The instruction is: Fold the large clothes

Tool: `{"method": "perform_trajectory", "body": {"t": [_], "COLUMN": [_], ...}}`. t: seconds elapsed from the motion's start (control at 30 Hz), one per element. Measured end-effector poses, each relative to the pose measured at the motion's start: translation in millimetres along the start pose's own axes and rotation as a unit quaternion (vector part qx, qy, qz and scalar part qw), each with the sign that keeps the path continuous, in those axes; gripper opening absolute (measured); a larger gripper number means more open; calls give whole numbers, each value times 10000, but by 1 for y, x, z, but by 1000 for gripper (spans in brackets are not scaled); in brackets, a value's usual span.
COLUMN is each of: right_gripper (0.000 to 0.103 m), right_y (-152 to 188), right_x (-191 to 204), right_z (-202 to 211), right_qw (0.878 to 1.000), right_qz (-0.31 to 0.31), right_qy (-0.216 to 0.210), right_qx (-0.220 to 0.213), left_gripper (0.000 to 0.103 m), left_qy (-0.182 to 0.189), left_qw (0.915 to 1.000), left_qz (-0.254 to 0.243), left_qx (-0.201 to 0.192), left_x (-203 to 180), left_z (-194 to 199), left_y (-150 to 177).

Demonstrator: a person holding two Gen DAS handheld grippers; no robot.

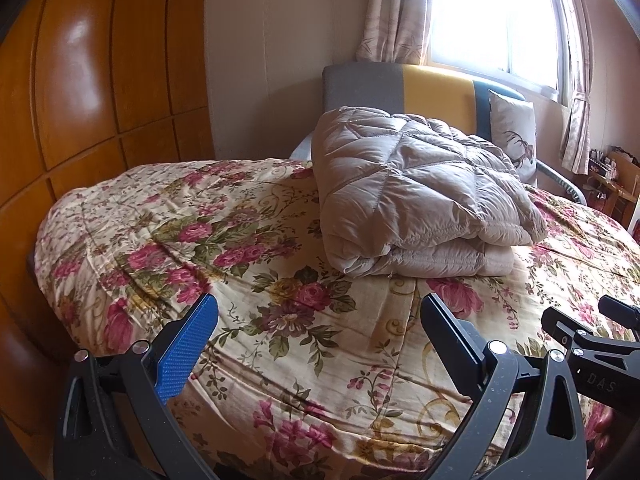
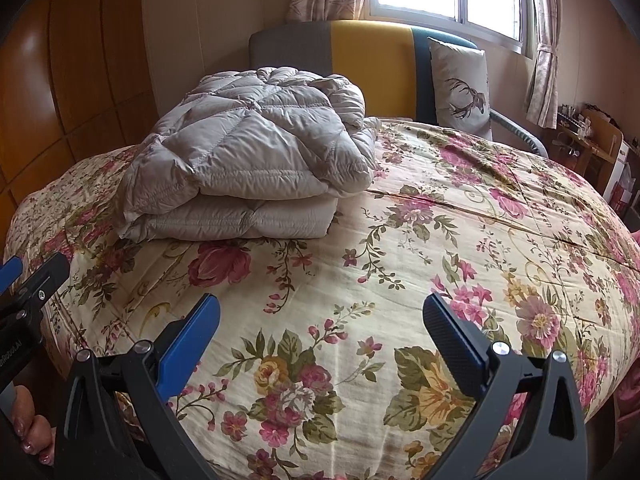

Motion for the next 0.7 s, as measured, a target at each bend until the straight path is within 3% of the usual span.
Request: {"method": "perform_trajectory", "body": {"t": [0.37,0.7], "right_gripper": [101,101], "right_y": [1,3], "right_x": [0,-4], "right_z": [-1,-4], "right_qw": [10000,10000], "right_qz": [8,-20], "right_qy": [-8,28], "right_qx": [20,80], "left_gripper": [100,100], "left_qy": [3,98], "left_qw": [10000,9990], "left_qz": [2,62], "left_qx": [92,441], "left_x": [-1,-1], "left_z": [-4,-16], "left_y": [4,14]}}
Point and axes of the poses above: each gripper's, at about its wrist camera, not at the fingertips, and z roughly against the way its jaws point, x to its left, y to its underside, the point moved 10 cm from there along -z, roughly the way its jaws point, and after that the axes turned 5 degrees about y, right-handed, at the moved point
